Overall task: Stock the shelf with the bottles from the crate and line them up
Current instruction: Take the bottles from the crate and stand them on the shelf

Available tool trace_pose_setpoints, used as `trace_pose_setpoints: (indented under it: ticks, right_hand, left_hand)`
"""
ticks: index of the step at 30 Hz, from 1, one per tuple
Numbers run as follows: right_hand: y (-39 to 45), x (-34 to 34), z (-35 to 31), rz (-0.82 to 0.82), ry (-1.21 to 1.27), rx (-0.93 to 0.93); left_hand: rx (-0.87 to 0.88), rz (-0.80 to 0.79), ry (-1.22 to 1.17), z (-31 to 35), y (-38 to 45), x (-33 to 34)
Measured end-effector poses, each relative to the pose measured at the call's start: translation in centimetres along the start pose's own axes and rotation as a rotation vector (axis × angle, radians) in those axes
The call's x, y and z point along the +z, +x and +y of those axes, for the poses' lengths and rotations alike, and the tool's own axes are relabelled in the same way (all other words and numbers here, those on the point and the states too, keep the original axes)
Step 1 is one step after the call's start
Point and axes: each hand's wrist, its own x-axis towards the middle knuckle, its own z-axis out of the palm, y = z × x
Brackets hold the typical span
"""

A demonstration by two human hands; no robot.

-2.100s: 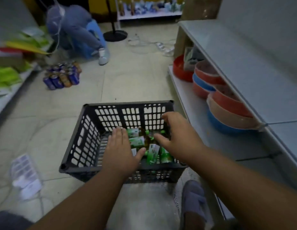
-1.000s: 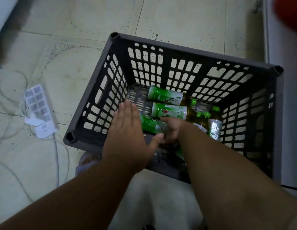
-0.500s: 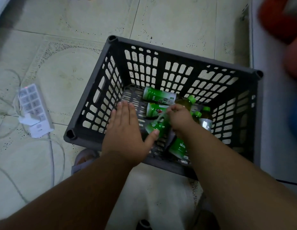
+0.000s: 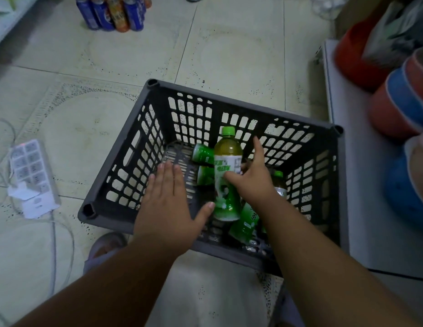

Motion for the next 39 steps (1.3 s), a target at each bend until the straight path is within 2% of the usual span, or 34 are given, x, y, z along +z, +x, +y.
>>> trace_pose_setpoints:
  ticks: [1, 4, 7, 10, 18, 22, 27, 32, 39]
  right_hand:
    - [0.5, 0.4, 0.2, -0.028, 0.058, 0.102]
    - [1.8, 0.9, 1.7, -0.102, 0.444, 0.432]
    - [2.0, 1.1, 2.4, -0.147, 0.634, 0.485]
    - [2.7, 1.1, 2.7, -0.136, 0.611, 0.427]
    - [1.7, 0.8, 1.1, -0.145, 0.216, 0.114]
    - [0.2, 0.4, -0.5, -0.057, 0.044, 0.027]
    - [-4.7, -1.1, -4.2, 0.071, -0.021, -0.094]
    - [-11.6, -2.9, -8.2, 0.21, -0.026, -0.241]
    - [-24.5, -7.5, -10.9, 0.498, 0.08, -0.354]
  left_hand:
    - [-0.001, 0.003, -0.004, 0.0, 0.0, 0.0]
    - [-0.002, -0.004, -0.007, 0.0, 0.1, 0.0]
    - [-0.004, 0.003, -0.014, 0.0, 0.2, 0.0]
    - [-0.007, 0.0, -0.018, 0.1, 0.2, 0.0]
    - [0.001, -0.01, 0.008, 0.2, 0.3, -0.1]
    - [0.014, -0.031, 0.027, -0.1, 0.3, -0.2]
    - [0.053, -0.059, -0.037, 0.1, -0.3, -1.6]
    - [0.256, -0.053, -0.168, 1.9, -2.6, -5.8]
    - [0.612, 0.014, -0.295, 8.8, -9.5, -13.2]
